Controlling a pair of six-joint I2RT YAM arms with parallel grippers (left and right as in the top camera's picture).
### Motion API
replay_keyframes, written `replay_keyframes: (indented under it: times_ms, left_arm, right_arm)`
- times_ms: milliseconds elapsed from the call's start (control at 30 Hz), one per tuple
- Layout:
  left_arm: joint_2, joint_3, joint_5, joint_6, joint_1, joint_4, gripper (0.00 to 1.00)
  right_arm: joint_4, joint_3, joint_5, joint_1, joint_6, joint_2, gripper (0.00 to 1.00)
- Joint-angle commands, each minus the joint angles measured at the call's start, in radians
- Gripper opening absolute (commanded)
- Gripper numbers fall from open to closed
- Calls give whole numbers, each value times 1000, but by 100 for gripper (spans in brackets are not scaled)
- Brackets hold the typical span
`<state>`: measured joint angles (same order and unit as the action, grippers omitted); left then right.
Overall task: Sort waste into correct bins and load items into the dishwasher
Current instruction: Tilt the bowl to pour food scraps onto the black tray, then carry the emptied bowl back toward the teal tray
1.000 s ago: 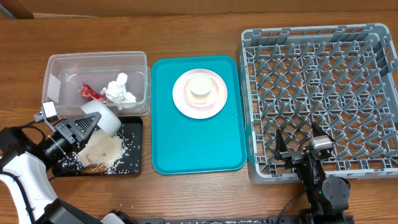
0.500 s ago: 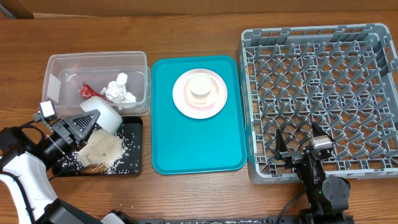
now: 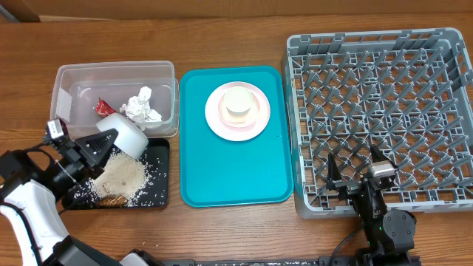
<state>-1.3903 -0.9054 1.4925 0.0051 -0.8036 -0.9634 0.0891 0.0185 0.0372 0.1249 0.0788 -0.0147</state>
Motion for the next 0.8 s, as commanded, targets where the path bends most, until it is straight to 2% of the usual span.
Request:
replay_keyframes:
  times_ms: [0,133,400,600,767]
  left_arm:
    - [5,2,-161,-29,13,-16,4]
    - [5,2,-318,-28,13,-73,4]
    - [6,0,-339,-27,24,-84,4]
    - [9,-24,-463,-29,120,-83,4]
    - [12,-79,-543,-94,257,-83,4]
  right_arm:
    - [-8,-10,2,-3,0,11,100]
    - [-8,-10,2,-3,0,11,100]
    - [-8,-10,2,-3,0,11,100]
    - [-8,-10,2,-3,0,11,100]
    - [-8,-10,2,-3,0,11,100]
